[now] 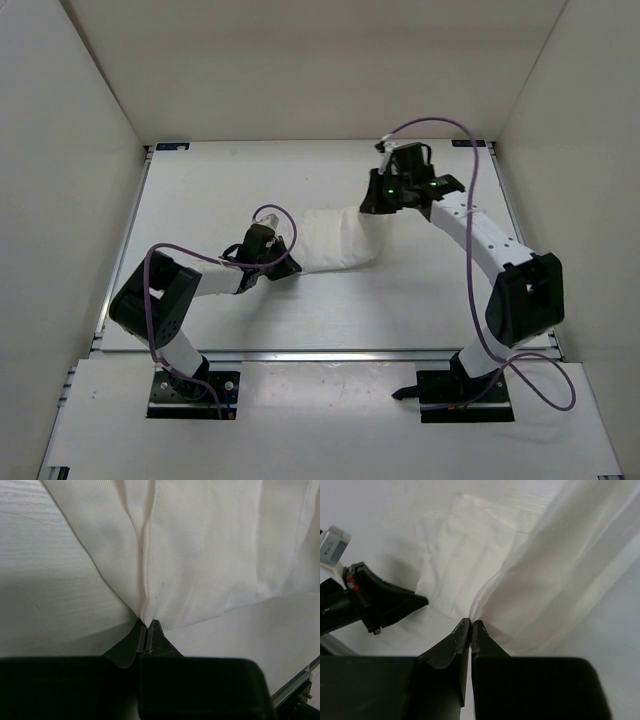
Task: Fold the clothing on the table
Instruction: Fold the skirt
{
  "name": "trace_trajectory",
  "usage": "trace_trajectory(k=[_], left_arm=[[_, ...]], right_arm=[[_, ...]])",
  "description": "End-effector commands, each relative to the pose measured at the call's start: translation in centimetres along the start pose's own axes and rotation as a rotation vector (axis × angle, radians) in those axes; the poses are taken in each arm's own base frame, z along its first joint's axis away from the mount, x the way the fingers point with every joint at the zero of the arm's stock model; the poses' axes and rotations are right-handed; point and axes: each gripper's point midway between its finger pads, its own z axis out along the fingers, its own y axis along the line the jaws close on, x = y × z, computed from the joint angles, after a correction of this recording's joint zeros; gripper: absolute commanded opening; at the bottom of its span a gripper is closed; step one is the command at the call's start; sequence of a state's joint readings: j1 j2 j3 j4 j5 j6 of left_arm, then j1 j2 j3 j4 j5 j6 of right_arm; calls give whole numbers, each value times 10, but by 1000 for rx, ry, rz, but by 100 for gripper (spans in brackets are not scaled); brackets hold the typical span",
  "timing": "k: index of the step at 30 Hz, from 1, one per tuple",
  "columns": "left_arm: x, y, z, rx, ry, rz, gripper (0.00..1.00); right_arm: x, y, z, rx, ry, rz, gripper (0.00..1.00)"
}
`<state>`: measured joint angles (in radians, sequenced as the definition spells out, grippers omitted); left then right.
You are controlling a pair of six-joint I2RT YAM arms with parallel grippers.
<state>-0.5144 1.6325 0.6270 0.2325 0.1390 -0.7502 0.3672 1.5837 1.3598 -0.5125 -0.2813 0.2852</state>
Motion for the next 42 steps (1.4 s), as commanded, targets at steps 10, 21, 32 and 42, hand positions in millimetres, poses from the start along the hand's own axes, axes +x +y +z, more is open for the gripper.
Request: trace_trajectory(k=[10,21,32,42], left_arm=[[12,22,-1,-24,16,-13,0],[12,21,-10,28,17,-47,23],[7,16,-49,86,-13,-94,54],[-21,1,-111,141,-130,-80,57]], right_arm=[[64,131,94,-202,207,-119,0],[94,149,125,-336,319,-97,20],[25,147,10,-430,3,-71,37],[27,70,39,-601,-48,215,0]])
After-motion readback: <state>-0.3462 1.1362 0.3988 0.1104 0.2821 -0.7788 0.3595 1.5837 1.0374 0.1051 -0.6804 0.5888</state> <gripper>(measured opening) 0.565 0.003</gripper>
